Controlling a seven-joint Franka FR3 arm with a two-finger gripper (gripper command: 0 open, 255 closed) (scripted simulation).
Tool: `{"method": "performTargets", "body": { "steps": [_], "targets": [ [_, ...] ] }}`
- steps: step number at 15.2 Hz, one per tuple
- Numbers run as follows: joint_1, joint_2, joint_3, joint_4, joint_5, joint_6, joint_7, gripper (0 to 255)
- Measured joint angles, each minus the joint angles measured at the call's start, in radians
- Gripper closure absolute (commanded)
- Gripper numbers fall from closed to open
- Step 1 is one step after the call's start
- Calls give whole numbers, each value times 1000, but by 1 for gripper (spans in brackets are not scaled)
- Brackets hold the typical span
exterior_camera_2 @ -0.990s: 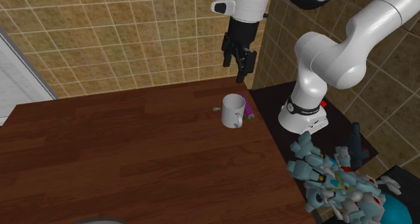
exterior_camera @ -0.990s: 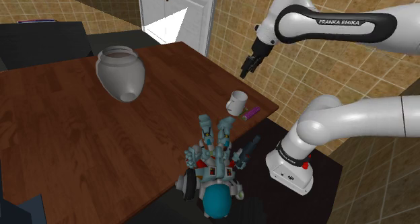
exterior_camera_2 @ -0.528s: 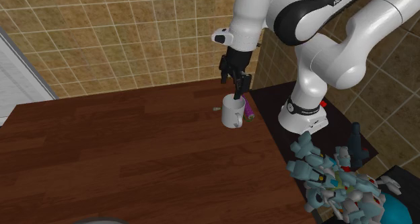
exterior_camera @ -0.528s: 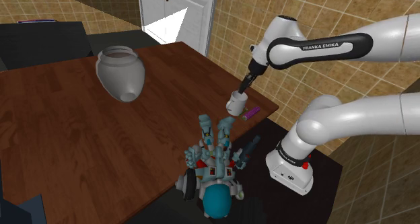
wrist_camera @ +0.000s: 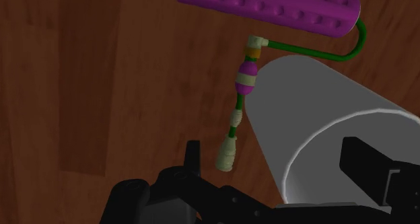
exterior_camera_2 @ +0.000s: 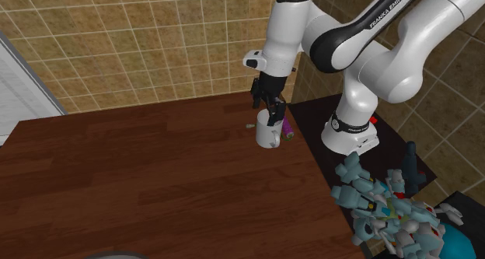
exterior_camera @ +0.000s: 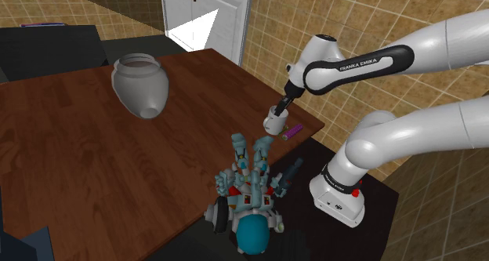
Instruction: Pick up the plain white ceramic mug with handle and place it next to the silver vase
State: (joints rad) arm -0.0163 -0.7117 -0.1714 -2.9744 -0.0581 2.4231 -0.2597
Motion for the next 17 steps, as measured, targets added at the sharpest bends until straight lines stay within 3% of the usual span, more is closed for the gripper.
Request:
{"method": "performTargets", "body": {
  "steps": [7, 8, 17],
  "targets": [
    [2, 11, 0, -5, 1, 16, 1, 0],
    [2, 11, 0, -5, 1, 16, 1, 255],
    [2, 10, 0, -5, 0, 16, 0, 255]
  ]
}}
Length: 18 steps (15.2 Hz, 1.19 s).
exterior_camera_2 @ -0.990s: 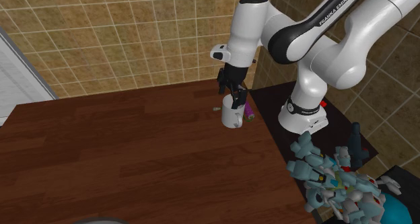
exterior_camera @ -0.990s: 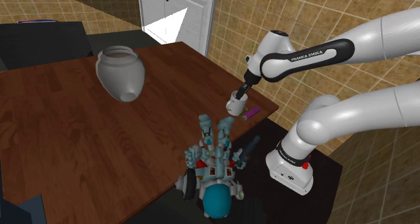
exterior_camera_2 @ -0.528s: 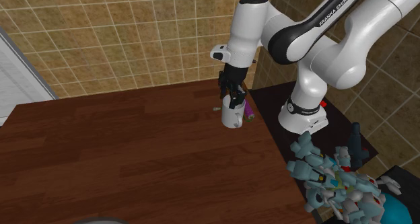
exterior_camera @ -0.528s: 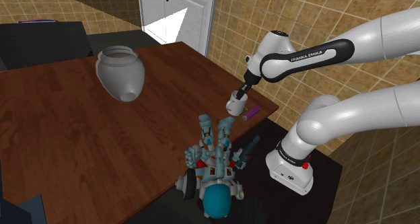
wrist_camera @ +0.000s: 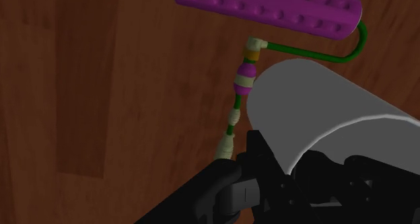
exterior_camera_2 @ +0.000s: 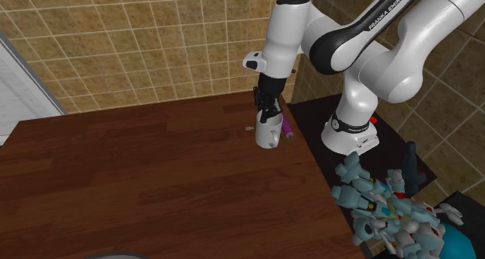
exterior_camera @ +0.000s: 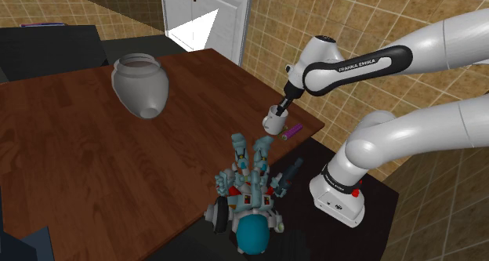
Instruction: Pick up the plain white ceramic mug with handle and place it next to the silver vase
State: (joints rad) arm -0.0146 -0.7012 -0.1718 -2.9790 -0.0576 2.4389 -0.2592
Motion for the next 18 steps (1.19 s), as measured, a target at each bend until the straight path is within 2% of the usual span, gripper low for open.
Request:
{"method": "performTargets", "body": {
  "steps": [3, 18],
  "targets": [
    [-1, -11, 1, 10, 0, -21, 0, 255],
    [-2, -137, 24, 148, 9, -284, 14, 255]
  ]
}}
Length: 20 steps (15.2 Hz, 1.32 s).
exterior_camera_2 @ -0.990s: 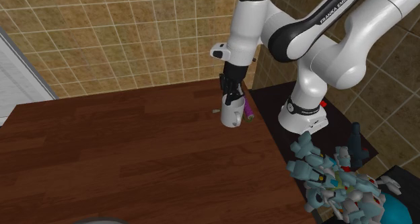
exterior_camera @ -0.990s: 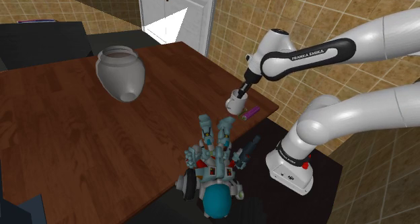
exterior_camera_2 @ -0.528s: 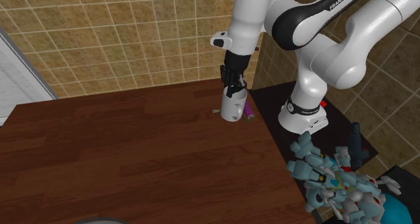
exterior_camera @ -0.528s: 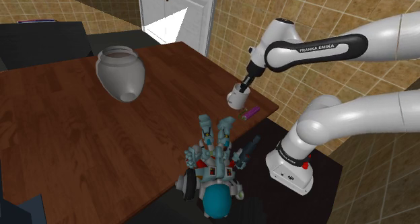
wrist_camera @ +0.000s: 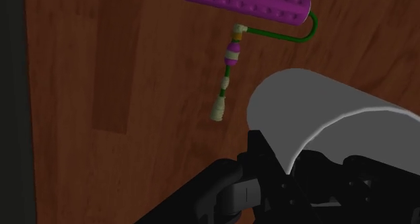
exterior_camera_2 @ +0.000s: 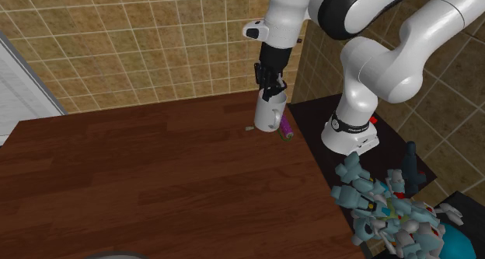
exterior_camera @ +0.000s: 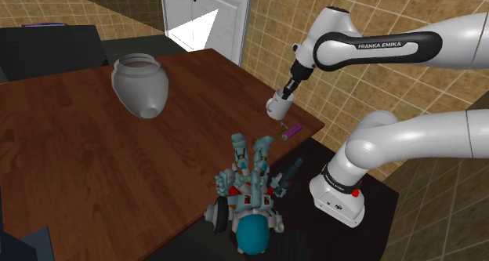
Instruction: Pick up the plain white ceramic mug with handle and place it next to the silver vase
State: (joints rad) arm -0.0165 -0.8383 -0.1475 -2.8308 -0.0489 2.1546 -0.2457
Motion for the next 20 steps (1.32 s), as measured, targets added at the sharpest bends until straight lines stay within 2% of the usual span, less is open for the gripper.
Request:
{"method": "performTargets", "body": {
  "steps": [20],
  "targets": [
    [12, -28, 26, 259, 18, -286, 16, 255]
  ]
}}
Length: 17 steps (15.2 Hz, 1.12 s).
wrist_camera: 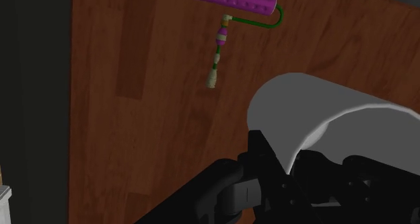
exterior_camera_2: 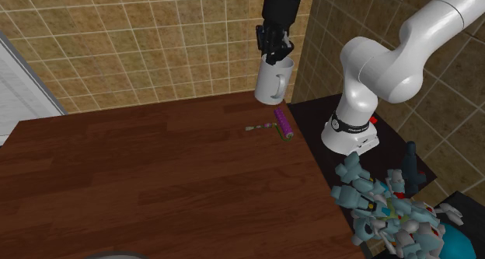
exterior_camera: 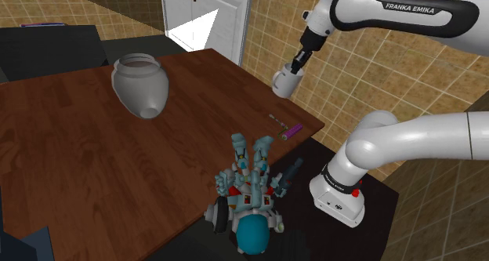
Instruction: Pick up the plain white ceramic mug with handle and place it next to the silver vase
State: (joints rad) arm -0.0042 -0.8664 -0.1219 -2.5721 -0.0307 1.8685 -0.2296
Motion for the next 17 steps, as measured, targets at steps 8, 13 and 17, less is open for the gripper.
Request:
{"method": "performTargets", "body": {
  "steps": [8, 13, 17],
  "targets": [
    [4, 14, 6, 114, 5, -100, 4, 255],
    [7, 33, 9, 193, 9, -160, 6, 255],
    [10, 55, 11, 260, 12, -205, 8, 255]
  ]
}}
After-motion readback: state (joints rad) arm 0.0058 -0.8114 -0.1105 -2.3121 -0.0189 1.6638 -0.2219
